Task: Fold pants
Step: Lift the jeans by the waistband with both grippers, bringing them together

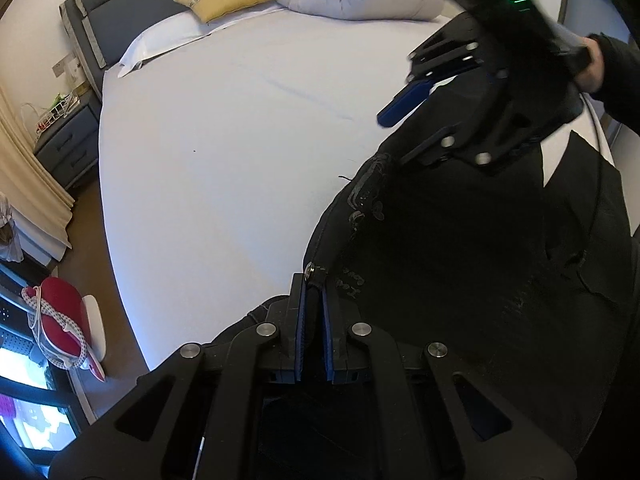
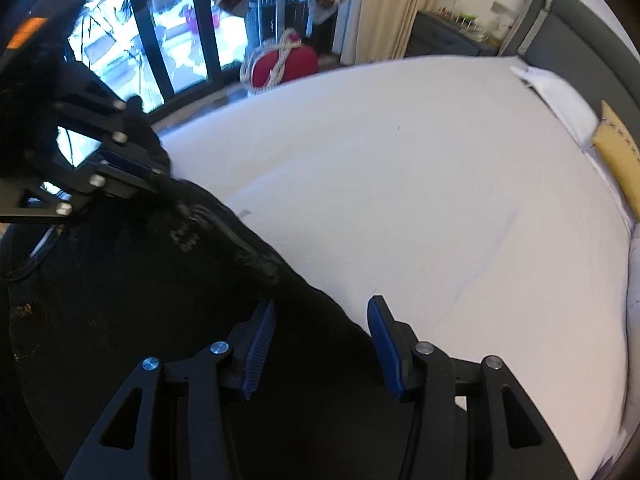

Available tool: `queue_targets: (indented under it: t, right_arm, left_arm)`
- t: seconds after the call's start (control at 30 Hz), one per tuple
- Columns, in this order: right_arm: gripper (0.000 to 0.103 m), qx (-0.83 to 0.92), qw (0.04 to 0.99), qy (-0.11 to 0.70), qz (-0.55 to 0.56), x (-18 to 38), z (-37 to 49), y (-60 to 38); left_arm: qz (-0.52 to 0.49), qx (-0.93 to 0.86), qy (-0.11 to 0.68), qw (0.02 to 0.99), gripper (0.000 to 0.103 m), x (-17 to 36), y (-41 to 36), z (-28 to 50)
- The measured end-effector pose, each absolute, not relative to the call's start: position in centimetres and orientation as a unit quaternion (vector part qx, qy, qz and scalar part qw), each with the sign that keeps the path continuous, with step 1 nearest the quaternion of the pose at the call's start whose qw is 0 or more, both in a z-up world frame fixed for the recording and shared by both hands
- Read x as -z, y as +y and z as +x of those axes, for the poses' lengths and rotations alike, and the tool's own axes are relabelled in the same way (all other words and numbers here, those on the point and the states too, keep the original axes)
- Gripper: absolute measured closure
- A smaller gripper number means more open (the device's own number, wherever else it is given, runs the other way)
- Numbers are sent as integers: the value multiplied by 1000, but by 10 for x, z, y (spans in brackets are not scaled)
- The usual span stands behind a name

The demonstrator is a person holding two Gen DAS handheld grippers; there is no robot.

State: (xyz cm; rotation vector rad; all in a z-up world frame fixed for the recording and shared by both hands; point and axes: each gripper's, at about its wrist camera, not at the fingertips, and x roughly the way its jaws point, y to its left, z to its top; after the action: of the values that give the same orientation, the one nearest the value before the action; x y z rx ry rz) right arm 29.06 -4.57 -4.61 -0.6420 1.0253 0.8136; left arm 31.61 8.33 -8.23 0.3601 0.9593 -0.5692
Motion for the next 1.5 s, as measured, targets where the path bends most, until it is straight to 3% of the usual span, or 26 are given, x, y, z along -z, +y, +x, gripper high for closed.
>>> queue_targets:
  t: [0.17,0.33,0.43,0.97,1.33,1.5]
  right_arm:
    - [60,-380,726,498,-284,55,306,-44]
    - [87,-398,715,507,-272,49,304,-50]
    - [93,-401,721,501,-262,43,294,-55]
    - [96,-424,751,443,-244,20,179,-39]
    - [96,-421,732,431,-318,43,49,-62]
    - [97,-397,707,393,-434,59,-15,-57]
  left_arm:
    - [178,270,447,834,97,87,74,315]
    - [180,265,445,836,97,89,72,314]
    - [178,264,444,837,97,90,73,314]
    - [174,255,438,845,97,68,70,238]
    - [198,297,469,808,97,88,57,110]
    - [248,312,476,784,97,107,34,56]
